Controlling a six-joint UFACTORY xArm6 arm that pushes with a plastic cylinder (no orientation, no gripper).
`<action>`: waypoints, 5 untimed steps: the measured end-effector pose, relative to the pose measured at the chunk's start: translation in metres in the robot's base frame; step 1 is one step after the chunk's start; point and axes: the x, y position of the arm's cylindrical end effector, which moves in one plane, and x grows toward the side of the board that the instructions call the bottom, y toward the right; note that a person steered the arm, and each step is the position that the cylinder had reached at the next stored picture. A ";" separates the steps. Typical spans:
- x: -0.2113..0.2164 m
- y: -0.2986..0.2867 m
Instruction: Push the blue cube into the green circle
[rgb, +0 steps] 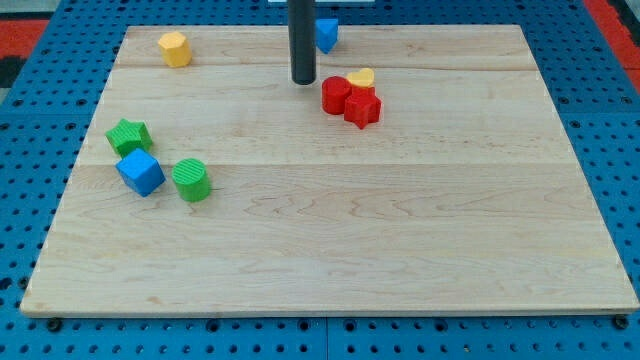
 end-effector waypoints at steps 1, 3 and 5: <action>0.024 -0.106; 0.054 -0.262; 0.143 -0.222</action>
